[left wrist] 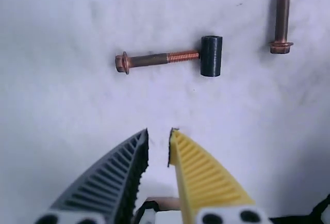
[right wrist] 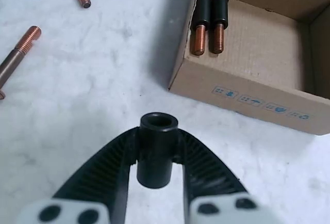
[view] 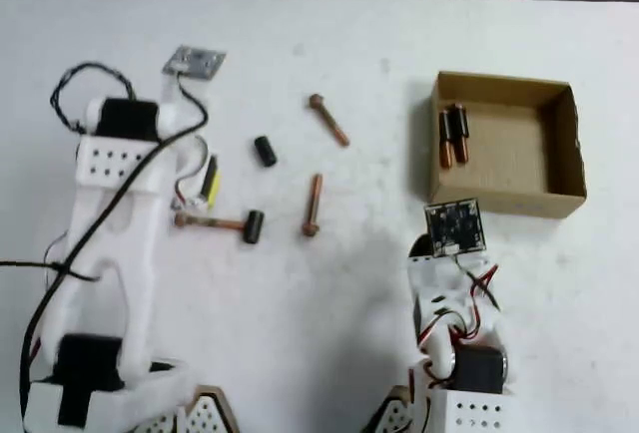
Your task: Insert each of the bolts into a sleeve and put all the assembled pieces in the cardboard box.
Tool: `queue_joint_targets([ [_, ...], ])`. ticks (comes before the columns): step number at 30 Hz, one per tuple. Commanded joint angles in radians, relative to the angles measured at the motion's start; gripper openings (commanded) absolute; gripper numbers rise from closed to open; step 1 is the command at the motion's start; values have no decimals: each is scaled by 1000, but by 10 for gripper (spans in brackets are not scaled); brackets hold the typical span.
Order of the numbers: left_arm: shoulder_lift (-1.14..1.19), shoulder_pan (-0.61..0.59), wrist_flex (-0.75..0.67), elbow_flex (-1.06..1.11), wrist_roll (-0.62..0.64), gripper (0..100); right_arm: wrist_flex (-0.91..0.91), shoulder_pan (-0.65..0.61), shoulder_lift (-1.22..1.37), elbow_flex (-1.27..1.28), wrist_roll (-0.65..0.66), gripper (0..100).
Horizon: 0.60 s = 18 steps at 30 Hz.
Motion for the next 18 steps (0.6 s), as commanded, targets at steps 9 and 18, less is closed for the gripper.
queue_joint_targets([
  [9, -56, -67, -336, 315, 224, 98, -22, -1, -10, -6, -2, 18],
  [18, -54, -70, -342, 322, 275, 33, -21, -1, -10, -6, -2, 18],
])
